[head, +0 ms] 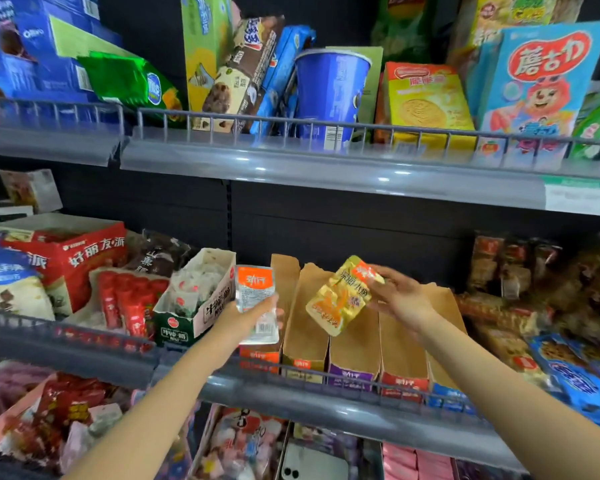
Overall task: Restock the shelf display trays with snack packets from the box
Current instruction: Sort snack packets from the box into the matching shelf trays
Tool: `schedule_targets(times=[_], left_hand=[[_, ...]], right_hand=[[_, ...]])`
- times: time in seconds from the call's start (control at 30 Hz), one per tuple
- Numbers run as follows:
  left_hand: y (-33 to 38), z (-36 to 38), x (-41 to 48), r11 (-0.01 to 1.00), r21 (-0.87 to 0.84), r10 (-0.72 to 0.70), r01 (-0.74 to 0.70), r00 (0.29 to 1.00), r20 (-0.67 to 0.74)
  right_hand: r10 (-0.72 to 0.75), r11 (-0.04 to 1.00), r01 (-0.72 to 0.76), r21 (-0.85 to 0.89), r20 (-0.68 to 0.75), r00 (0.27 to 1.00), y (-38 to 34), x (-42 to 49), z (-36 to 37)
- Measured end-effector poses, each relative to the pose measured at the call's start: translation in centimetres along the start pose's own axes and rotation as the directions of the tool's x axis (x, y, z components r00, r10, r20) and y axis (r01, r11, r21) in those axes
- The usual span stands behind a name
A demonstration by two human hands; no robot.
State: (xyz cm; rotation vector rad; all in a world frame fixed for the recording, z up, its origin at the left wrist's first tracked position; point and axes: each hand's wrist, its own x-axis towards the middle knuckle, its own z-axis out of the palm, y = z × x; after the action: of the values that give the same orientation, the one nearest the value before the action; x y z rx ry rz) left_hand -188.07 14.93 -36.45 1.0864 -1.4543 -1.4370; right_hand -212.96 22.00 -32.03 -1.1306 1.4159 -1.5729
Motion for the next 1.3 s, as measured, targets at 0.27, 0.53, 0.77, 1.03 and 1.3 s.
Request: schedule_targets(times=[0.27, 0.53, 0.77, 1.03, 1.3], left_hand=[[-1.3, 1.1, 5.3, 0.962, 0.274, -0.017, 0.009, 0.999, 0.027], [-2.8, 2.3, 7.1, 0.924, 0.383, -0.040, 0.014, 0.997, 0.061], [-3.0, 2.0, 7.4, 0.902, 0.432, -0.018, -0.001, 0.999, 0.040], [-2.7, 1.7, 7.2, 0.927, 0.376, -0.041, 0.002, 0.995, 0.094], [-2.5, 1.9, 7.1, 0.920, 0.393, -0.038, -0.003, 0.995, 0.097]], right_hand=[[-0.126, 0.976, 0.123, -0.179, -0.005, 0.992, 0.1, 8.2, 3.3], [-0.108, 0.911, 0.116, -0.395, 0.041, 0.993, 3.7, 12.2, 3.7], [-0.115, 0.809, 0.158, -0.566, 0.111, 0.987, 4.8, 13.3, 3.8], [-0.143, 0.684, 0.181, -0.707, 0.113, 0.983, 5.5, 13.5, 3.8], [-0.196, 0.603, 0.148, -0.784, 0.034, 0.980, 6.2, 13.9, 3.8]])
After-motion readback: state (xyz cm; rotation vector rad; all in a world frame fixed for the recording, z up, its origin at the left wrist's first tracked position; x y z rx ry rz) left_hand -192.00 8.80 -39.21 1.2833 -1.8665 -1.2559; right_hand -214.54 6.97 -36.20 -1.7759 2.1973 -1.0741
